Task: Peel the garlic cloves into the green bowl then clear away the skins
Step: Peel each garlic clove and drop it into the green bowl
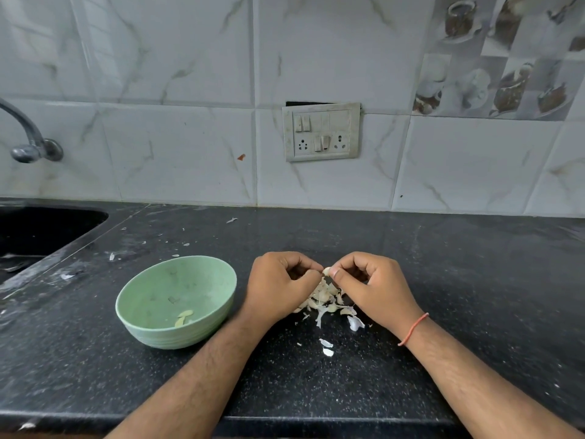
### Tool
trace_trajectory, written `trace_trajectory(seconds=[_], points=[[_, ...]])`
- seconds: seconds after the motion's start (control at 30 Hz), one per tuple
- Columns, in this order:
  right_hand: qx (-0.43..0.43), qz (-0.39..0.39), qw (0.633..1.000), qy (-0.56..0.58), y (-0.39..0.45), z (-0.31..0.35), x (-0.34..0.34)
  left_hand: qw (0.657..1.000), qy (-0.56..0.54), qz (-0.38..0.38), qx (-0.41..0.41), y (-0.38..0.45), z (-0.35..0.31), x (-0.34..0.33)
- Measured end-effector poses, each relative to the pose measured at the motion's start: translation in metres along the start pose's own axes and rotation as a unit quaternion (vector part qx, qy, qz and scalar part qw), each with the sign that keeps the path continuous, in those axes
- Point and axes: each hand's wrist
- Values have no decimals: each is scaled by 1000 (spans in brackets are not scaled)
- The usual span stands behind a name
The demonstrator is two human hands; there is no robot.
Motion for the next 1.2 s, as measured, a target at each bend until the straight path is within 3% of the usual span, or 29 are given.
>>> trace_trajectory(seconds=[0.43, 0.73, 0.97, 1.2], points=[[-19, 1, 999, 37, 1, -3, 0, 999, 14, -2, -47, -4, -1, 1], [-28, 54, 996, 62, 0, -2, 1, 999, 12, 14, -50, 0, 3, -1], [-80, -16, 988, 128, 4, 1, 3, 999, -20, 6, -48, 0, 2, 0], [-132, -35, 970, 201, 6, 4, 2, 997, 6, 28, -71, 3, 7, -3]])
Point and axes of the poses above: each hand's wrist, its own y-axis towards the middle knuckle, its own x-axis out of the back of the hand, z = x × y, and after that the axes turned 12 degrees about x, right-handed
